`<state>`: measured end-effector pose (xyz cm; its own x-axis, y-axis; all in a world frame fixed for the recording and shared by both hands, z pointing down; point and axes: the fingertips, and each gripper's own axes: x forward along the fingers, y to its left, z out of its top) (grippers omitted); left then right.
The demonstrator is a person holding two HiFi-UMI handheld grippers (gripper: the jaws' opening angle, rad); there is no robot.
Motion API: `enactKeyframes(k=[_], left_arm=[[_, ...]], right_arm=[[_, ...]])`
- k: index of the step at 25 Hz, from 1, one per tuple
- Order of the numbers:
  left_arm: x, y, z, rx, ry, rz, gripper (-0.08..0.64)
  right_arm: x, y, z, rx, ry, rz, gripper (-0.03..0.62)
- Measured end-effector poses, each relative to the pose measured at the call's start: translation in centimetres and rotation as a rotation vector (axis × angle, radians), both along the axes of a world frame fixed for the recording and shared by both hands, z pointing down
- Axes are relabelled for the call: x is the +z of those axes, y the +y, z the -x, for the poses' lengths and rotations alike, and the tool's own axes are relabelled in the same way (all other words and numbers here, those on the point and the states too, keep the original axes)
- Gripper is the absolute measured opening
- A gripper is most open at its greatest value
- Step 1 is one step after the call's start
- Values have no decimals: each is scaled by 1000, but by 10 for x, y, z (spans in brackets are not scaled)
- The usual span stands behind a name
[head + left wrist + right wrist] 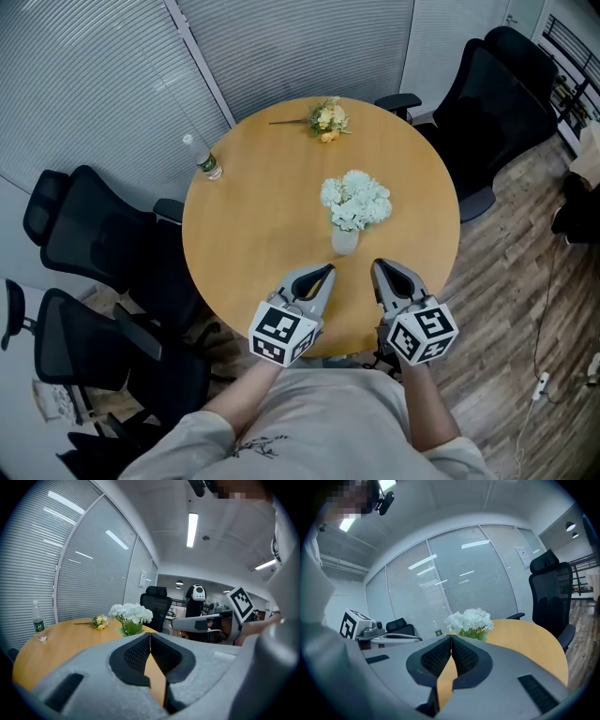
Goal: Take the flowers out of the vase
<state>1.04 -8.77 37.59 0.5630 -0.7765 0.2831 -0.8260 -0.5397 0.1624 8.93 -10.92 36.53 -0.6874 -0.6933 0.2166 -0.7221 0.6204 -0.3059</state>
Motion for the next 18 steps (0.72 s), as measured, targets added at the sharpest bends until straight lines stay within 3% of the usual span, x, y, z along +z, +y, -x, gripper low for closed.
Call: enactKeyframes(k=[18], left_arm=[[31,-44,14,91,-57,10,11]], right_arm=[[24,-38,6,94,40,28,6]])
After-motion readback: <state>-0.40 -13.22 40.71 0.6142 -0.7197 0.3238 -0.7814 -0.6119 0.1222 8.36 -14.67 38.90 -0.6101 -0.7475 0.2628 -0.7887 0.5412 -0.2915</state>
